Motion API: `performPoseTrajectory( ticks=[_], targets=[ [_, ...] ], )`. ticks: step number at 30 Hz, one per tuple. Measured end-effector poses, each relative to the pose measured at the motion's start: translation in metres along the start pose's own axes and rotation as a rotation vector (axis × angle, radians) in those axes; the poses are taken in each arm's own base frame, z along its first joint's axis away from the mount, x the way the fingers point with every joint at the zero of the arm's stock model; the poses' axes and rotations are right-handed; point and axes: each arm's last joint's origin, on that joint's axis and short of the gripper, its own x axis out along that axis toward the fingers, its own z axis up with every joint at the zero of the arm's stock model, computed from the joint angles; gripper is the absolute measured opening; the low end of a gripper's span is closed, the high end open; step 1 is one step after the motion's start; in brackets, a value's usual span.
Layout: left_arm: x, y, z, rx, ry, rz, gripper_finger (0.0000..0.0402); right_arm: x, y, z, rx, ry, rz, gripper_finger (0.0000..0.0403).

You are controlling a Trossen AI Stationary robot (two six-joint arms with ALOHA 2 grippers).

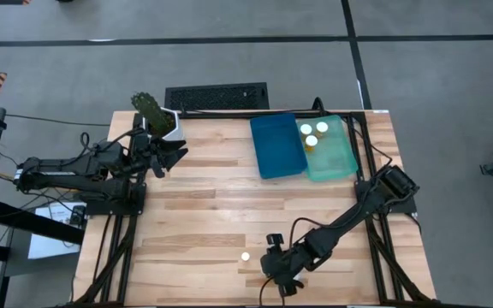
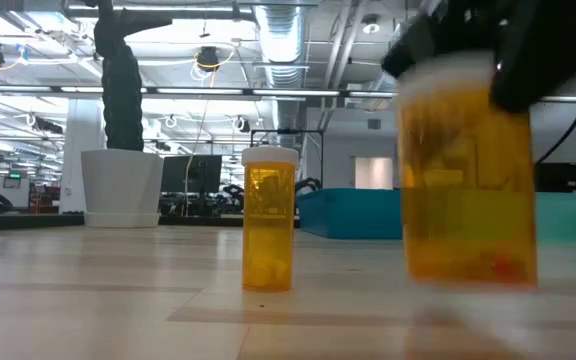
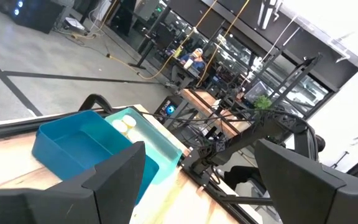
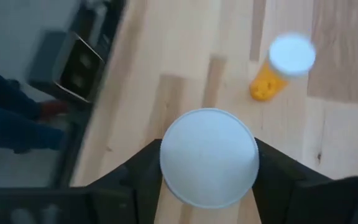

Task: Pick and place medicine bottles into bin by pill shape (circle, oval)
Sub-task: Put the orange capsule bottle into the light blue bin

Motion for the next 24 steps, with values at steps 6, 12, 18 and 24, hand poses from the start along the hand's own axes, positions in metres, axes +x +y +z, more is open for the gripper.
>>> performPoseTrajectory(
  ticks=[6, 12, 18, 24],
  targets=[
    [0.000, 0.000, 0.000, -0.002, -0.001, 0.000, 0.0297, -0.037, -0.007, 0.008, 0.005, 0.008, -0.028, 0.0220],
    [0.000, 0.000, 0.000, 0.000, 0.000, 0.001, 0.0297, -0.092, -0.027, 0.020, 0.013, -0.048, -0.118, 0.0224],
    [0.000, 0.000, 0.000, 0.002, -0.001, 0.000, 0.0297, -0.147, -0.059, 0.017, 0.048, -0.026, -0.285, 0.0219],
    [0.000, 0.000, 0.000, 0.005, 0.001, 0.001, 0.0297, -0.189, -0.097, 0.007, 0.111, -0.038, -0.396, 0.0225]
  ],
)
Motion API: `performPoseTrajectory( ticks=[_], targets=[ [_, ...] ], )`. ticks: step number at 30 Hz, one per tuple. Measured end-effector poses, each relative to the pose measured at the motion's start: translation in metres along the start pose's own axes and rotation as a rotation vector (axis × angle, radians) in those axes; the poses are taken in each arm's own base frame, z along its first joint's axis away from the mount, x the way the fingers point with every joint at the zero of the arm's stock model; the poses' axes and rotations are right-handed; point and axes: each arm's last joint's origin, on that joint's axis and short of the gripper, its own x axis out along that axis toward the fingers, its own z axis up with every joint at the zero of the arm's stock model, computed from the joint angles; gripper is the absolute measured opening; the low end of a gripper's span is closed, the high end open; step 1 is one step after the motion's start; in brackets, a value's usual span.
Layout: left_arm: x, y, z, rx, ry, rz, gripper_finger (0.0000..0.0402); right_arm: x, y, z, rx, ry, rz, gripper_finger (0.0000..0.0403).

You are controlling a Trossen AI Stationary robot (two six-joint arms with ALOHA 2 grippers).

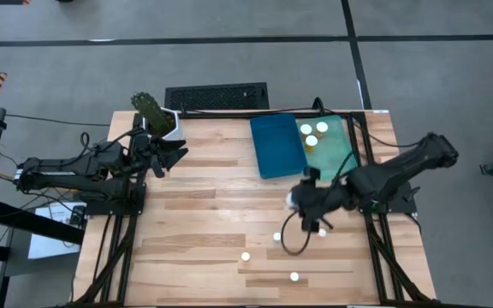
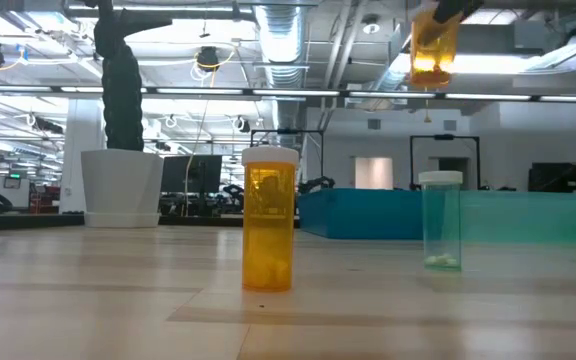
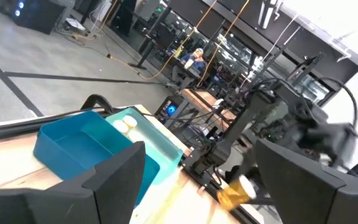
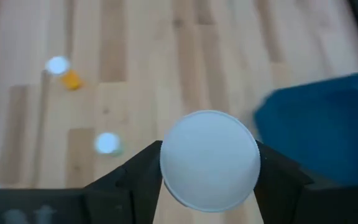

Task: Pick and place medicine bottles into bin by pill shape (circle, oval)
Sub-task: Put the orange capsule bottle into the light blue bin

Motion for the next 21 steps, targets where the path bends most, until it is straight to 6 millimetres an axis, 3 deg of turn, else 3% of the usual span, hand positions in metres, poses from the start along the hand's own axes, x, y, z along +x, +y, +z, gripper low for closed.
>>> performPoseTrajectory(
  ticks=[8, 17, 21],
  targets=[
    [0.000, 0.000, 0.000, 0.002, 0.004, 0.003, 0.0297, -0.007, -0.073, -0.045, 0.197, -0.008, -0.153, 0.0221],
    [0.000, 0.001, 0.000, 0.015, 0.003, 0.007, 0.0297, 0.012, -0.141, -0.101, 0.495, 0.070, -0.405, 0.0222],
    [0.000, 0.001, -0.001, 0.016, 0.003, 0.009, 0.0297, 0.018, -0.163, -0.114, 0.622, 0.039, -0.492, 0.0223]
  ],
)
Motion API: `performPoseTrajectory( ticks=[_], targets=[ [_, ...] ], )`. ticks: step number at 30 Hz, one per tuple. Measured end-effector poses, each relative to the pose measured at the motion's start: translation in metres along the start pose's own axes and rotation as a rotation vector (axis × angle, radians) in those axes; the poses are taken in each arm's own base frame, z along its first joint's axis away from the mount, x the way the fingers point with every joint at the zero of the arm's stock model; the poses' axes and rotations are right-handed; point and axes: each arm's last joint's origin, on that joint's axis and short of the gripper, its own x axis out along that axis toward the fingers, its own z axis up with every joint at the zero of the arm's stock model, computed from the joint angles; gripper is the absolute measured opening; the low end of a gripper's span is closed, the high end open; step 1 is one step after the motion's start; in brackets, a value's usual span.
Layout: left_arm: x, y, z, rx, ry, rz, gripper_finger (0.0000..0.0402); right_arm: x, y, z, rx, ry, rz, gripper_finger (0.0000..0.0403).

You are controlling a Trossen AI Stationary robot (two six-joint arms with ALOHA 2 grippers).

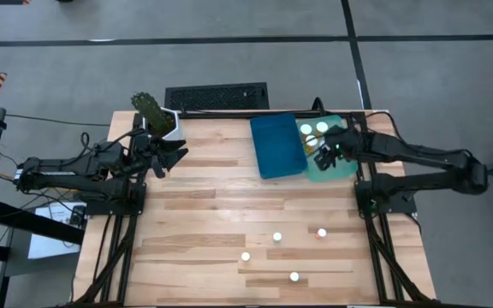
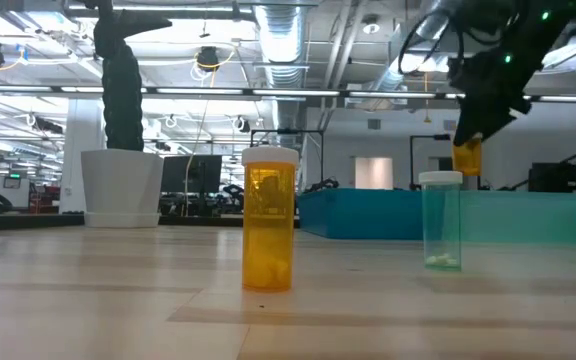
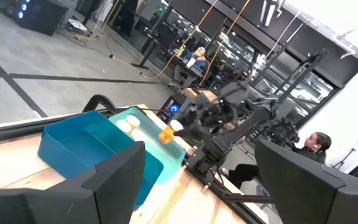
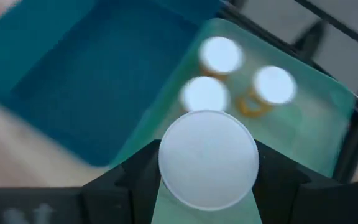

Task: Pick and place medicine bottles into bin by pill shape (circle, oval)
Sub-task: Put the orange capsule bottle into the light blue bin

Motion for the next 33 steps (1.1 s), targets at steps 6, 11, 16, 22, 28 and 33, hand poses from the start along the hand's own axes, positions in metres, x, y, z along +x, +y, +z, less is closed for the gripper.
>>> performPoseTrajectory(
  ticks=[6, 11, 16, 22, 28, 33],
  targets=[
    [0.000, 0.000, 0.000, 0.000, 0.000, 0.000, 0.0297, 0.021, -0.019, 0.000, 0.109, 0.029, -0.044, 0.0226],
    [0.000, 0.001, -0.001, 0.004, 0.008, 0.006, 0.0297, 0.037, -0.022, 0.003, 0.133, 0.055, -0.067, 0.0225],
    [0.000, 0.001, -0.002, 0.007, 0.015, 0.012, 0.0297, 0.053, -0.024, 0.004, 0.165, 0.056, -0.083, 0.0227],
    [0.000, 0.001, -0.002, 0.007, 0.015, 0.013, 0.0297, 0.069, -0.031, -0.011, 0.208, 0.092, -0.119, 0.0227],
    [0.000, 0.001, -0.001, 0.006, 0.015, 0.012, 0.0297, 0.079, -0.036, -0.022, 0.239, 0.076, -0.132, 0.0226],
    [0.000, 0.001, -0.001, 0.006, 0.014, 0.012, 0.0297, 0.083, -0.037, -0.022, 0.240, 0.041, -0.126, 0.0227]
  ],
)
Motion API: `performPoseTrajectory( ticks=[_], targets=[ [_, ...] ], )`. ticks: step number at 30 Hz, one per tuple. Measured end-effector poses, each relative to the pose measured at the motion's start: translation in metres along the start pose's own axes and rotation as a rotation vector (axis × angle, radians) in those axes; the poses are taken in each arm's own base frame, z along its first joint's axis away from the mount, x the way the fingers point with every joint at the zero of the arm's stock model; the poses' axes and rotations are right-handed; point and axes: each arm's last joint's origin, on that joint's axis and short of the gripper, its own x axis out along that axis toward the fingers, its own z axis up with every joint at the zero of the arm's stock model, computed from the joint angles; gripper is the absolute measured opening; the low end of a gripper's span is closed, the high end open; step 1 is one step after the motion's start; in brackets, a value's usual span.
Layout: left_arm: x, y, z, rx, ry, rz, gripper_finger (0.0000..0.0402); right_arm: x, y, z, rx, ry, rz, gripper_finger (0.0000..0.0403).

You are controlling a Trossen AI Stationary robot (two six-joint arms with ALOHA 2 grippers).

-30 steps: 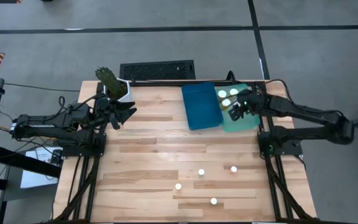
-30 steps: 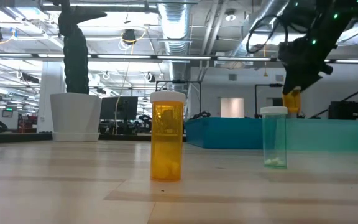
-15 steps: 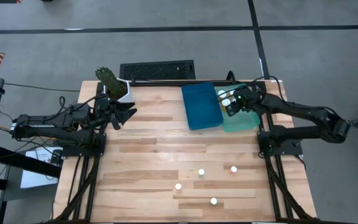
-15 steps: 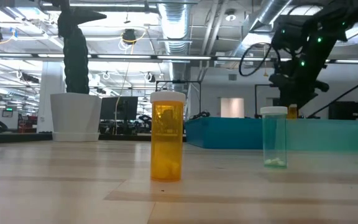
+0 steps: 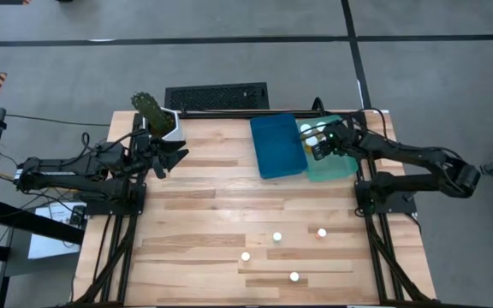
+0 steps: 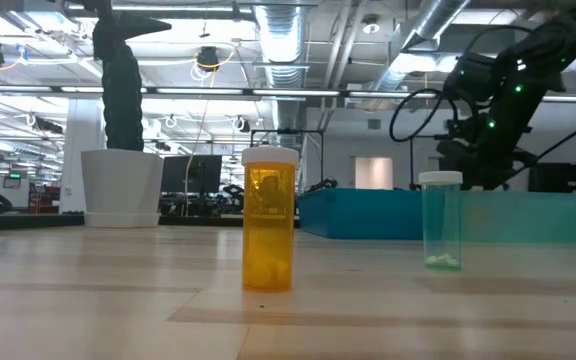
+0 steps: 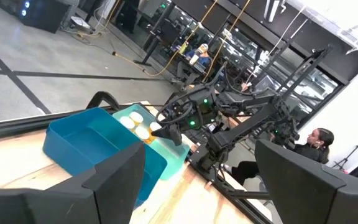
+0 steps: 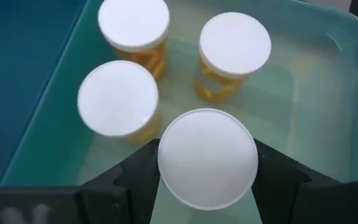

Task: Pick and place medicine bottles into bin by pill shape (circle, oval)
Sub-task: Put the orange capsule bottle into the light blue bin

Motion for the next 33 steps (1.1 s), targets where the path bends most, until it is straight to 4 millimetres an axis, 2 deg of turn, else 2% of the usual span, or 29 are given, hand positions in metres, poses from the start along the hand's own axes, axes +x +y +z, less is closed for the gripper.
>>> performPoseTrajectory(
  ticks=[16, 33],
  targets=[
    [0.000, 0.000, 0.000, 0.004, 0.000, 0.001, 0.0297, 0.015, 0.000, -0.006, 0.010, 0.035, -0.023, 0.0232],
    [0.000, 0.001, -0.001, 0.006, 0.011, 0.010, 0.0297, 0.012, 0.002, -0.007, 0.015, 0.055, 0.048, 0.0299]
  ],
)
